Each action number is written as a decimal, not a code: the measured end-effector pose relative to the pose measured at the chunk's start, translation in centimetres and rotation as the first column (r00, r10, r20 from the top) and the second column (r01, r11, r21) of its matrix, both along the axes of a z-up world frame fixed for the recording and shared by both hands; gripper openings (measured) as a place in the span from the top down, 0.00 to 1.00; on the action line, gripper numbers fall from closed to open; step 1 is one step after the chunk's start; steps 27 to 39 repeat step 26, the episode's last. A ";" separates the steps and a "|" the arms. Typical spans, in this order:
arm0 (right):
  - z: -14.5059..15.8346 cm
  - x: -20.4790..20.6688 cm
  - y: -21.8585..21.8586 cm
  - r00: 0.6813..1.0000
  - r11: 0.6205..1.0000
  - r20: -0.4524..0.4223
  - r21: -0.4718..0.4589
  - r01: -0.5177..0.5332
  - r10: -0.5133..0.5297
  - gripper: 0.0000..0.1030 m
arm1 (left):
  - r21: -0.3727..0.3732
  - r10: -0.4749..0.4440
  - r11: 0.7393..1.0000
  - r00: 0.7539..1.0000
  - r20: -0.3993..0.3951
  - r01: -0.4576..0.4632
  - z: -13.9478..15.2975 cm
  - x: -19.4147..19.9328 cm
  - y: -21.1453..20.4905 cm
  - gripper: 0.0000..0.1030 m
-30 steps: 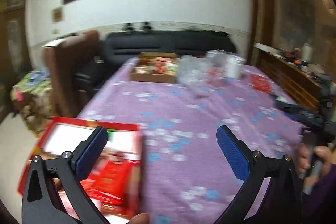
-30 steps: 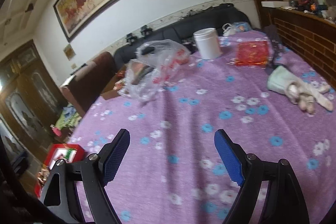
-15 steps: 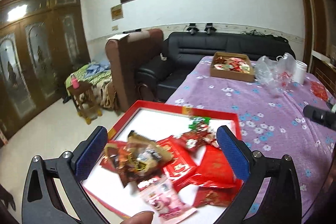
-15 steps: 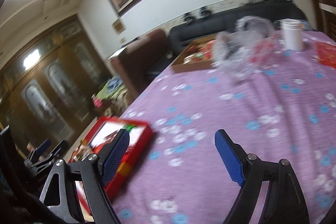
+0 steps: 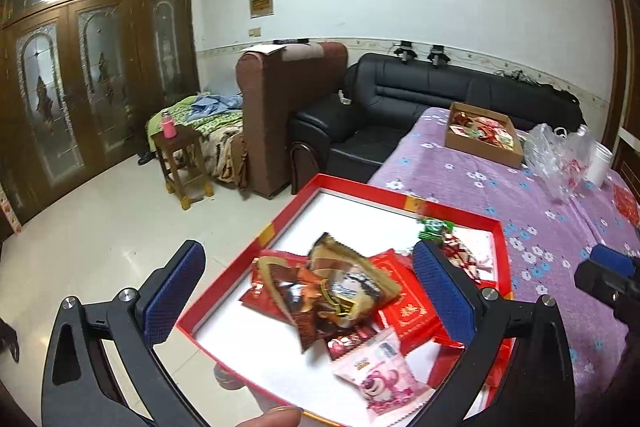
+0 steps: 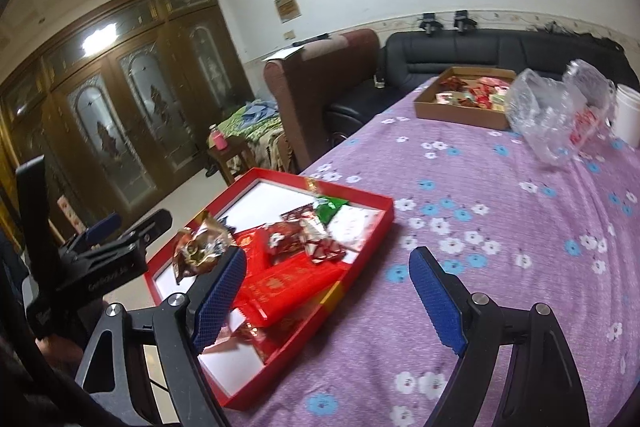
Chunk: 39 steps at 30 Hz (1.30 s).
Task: Organize snacks
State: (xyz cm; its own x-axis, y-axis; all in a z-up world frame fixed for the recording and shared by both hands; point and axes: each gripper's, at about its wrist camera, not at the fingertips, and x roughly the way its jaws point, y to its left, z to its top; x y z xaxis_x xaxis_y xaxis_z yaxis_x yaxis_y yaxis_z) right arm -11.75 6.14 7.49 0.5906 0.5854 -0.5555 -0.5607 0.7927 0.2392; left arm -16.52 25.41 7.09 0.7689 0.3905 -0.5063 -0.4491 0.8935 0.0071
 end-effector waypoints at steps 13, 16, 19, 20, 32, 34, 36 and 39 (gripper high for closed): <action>-1.1 -0.3 1.7 0.998 0.998 -0.033 -0.011 -0.062 0.061 0.18 | 0.013 0.020 1.000 1.000 0.013 -0.021 0.3 -0.2 1.0 0.00; -1.4 -0.7 2.2 0.996 0.997 -0.035 -0.017 -0.080 0.079 0.18 | 0.001 0.020 1.000 1.000 0.014 -0.020 0.4 -0.1 1.2 0.00; -1.6 -1.0 2.6 0.995 0.995 -0.035 -0.020 -0.097 0.096 0.18 | -0.017 0.026 1.000 1.000 0.011 -0.025 0.4 0.1 1.4 0.00; -1.7 -1.1 2.7 0.995 0.995 -0.035 -0.020 -0.099 0.098 0.18 | -0.020 0.026 0.999 1.000 0.010 -0.026 0.4 0.1 1.5 0.00; -2.1 -1.1 2.3 0.994 0.995 -0.053 -0.003 -0.096 0.095 0.18 | -0.015 0.003 1.000 1.000 0.011 -0.003 0.3 0.1 1.0 0.00; -2.1 -1.1 2.3 0.994 0.995 -0.053 -0.003 -0.096 0.095 0.18 | -0.015 0.003 1.000 1.000 0.011 -0.003 0.3 0.1 1.0 0.00; -2.1 -1.1 2.3 0.994 0.995 -0.053 -0.003 -0.096 0.095 0.18 | -0.015 0.003 1.000 1.000 0.011 -0.003 0.3 0.1 1.0 0.00; -2.1 -1.1 2.3 0.994 0.995 -0.053 -0.003 -0.096 0.095 0.18 | -0.015 0.003 1.000 1.000 0.011 -0.003 0.3 0.1 1.0 0.00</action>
